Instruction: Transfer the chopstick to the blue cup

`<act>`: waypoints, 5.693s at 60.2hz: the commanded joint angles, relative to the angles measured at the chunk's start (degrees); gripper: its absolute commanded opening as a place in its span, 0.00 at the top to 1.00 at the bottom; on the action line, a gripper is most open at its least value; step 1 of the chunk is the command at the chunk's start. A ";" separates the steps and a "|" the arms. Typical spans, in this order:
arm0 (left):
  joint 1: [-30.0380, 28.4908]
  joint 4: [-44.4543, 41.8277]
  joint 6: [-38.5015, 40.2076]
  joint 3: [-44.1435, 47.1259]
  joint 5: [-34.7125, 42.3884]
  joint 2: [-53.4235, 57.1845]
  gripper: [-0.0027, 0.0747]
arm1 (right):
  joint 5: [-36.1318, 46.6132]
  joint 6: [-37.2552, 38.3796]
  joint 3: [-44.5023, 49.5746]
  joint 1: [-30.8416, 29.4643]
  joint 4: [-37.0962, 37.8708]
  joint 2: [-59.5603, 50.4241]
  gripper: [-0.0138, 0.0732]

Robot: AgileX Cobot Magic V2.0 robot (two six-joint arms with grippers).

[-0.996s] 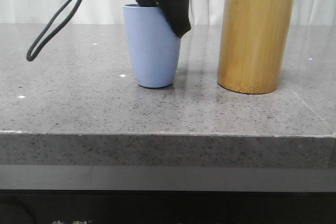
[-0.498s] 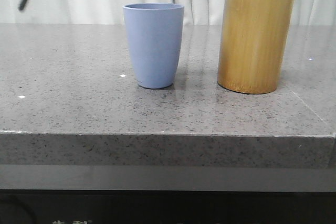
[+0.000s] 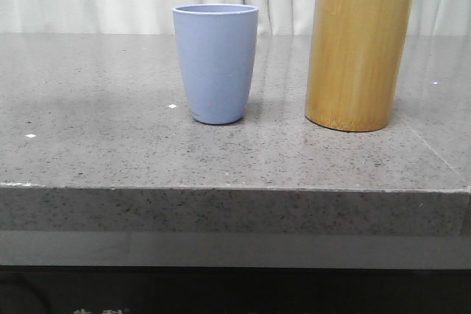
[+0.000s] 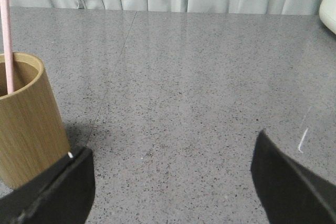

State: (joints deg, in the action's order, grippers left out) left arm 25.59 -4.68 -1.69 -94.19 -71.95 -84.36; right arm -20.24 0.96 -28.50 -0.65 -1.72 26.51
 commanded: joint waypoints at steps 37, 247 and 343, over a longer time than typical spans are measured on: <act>-17.86 1.21 3.23 44.67 36.82 45.93 0.99 | 4.78 -0.39 -1.58 -0.20 0.04 0.74 0.13; -17.86 2.98 3.23 70.20 54.00 69.63 0.99 | 40.45 -0.96 -39.25 37.86 -9.41 58.05 0.56; -17.86 2.98 3.23 70.20 54.00 69.86 0.99 | 2.23 -6.24 -7.61 9.41 -6.87 8.74 0.93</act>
State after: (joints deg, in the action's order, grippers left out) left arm 7.81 -2.14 1.01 -22.48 -22.86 -14.04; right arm -25.74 -4.83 -39.00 9.11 -8.23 39.49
